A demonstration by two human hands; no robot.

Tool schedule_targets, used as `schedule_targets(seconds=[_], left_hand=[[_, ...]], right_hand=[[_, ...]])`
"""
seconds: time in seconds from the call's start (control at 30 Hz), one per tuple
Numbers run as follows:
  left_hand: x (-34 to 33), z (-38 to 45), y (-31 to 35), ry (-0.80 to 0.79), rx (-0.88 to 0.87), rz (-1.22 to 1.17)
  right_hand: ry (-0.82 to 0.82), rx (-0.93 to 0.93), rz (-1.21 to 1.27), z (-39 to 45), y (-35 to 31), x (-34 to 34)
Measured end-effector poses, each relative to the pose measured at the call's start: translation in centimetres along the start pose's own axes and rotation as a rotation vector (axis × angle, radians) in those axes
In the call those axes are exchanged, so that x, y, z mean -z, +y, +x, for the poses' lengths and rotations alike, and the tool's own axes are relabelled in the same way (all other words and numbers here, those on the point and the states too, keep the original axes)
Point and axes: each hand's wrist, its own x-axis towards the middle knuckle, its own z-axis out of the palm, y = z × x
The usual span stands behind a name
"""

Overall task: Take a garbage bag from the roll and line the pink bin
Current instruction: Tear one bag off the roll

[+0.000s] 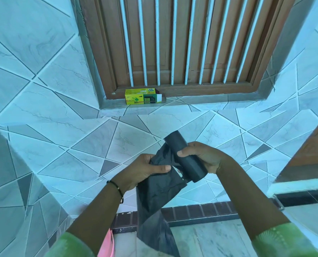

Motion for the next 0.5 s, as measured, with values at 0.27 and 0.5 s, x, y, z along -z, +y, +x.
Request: schedule_targets(seconds=[0.27, 0.5], left_hand=[[0.2, -0.9, 0.6, -0.023, -0.063, 0.052], [0.5, -1.1, 1.5, -0.109, -0.205, -0.086]], right_hand=[[-0.046, 0.043, 0.032, 0.1, 0.3, -0.5], [-0.209, 0.233, 0.430, 0.4, 1.4, -2.6]])
